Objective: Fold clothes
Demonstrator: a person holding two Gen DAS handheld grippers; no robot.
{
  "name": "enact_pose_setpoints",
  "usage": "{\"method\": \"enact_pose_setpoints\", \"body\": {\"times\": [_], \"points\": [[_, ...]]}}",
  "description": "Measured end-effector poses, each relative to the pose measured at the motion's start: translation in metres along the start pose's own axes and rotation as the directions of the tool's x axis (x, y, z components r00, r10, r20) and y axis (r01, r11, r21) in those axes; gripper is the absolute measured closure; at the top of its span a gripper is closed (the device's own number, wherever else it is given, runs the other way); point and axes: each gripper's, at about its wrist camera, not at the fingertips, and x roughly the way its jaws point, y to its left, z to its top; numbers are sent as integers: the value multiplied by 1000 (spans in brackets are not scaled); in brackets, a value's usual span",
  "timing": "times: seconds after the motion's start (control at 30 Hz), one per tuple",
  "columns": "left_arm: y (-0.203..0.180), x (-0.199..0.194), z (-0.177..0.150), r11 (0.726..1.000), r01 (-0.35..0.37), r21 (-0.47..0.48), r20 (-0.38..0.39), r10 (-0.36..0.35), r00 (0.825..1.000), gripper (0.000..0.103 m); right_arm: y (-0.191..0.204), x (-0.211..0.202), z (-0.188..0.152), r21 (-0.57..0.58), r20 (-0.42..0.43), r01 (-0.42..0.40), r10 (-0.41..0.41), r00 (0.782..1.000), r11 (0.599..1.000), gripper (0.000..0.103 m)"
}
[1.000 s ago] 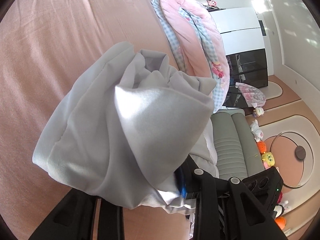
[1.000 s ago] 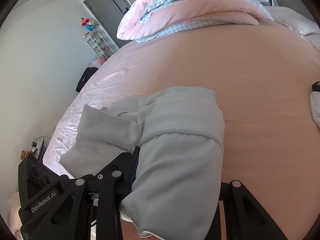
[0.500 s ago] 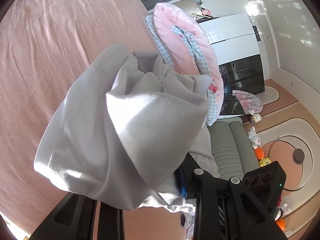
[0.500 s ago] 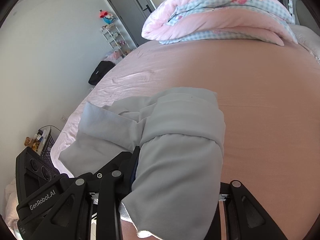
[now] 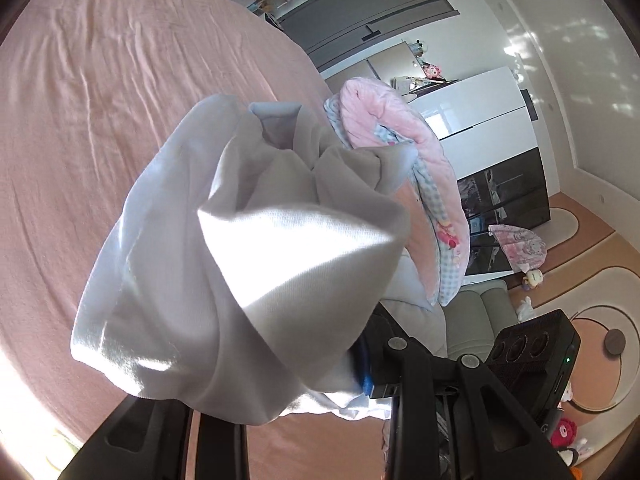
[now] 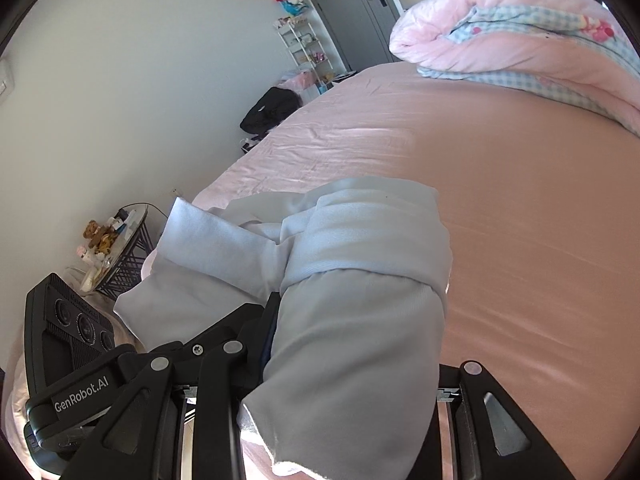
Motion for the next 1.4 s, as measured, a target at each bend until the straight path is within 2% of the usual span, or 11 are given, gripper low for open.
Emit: {"method": "enact_pose_setpoints", "body": {"times": [0.13, 0.23, 0.37, 0.5, 0.7, 0.8, 0.9, 1.07, 1.17, 1.3, 1.4], "points": [[12, -5, 10, 1000, 24, -18, 1, -24, 1000, 75, 22, 17, 9, -37, -9, -27, 27, 1000, 999, 71], [21, -3, 17, 999, 30, -33, -14, -31, 999, 76, 27, 23, 9, -58, -3, -13, 13, 1000, 998, 71], [24, 11, 29, 1000, 7, -3, -51, -7, 999, 75, 21, 37, 11, -12, -11, -17, 16, 1000, 1000, 71], [34, 28, 45, 999, 32, -19, -101, -34, 994, 76, 16, 51, 11, 46, 10, 12, -12, 1000, 999, 71], [49, 33, 52, 997, 59, -41, -98, -63, 993, 76, 18, 63, 4, 82, 57, 37, -42, 997, 996, 71], [51, 31, 53, 998, 57, -31, -104, -60, 993, 76, 20, 66, -3, 81, 68, 21, -27, 997, 996, 70], [42, 23, 61, 998, 53, 28, -95, -51, 994, 76, 22, 65, -4, 97, 96, -22, 13, 995, 995, 70], [18, 9, 83, 990, 60, 125, -72, -51, 996, 76, 31, 57, 15, 115, 158, -84, 66, 985, 990, 70], [31, 10, 84, 993, 80, 83, -84, -73, 994, 76, 38, 57, 17, 96, 174, -82, 65, 983, 992, 70], [72, 21, 64, 999, 29, -18, -138, -32, 990, 76, 34, 80, -5, 116, 65, -27, 19, 998, 993, 70], [105, 30, 38, 996, -34, -82, -196, 17, 980, 76, 22, 102, -31, 149, -53, 12, -4, 999, 989, 70]]}}
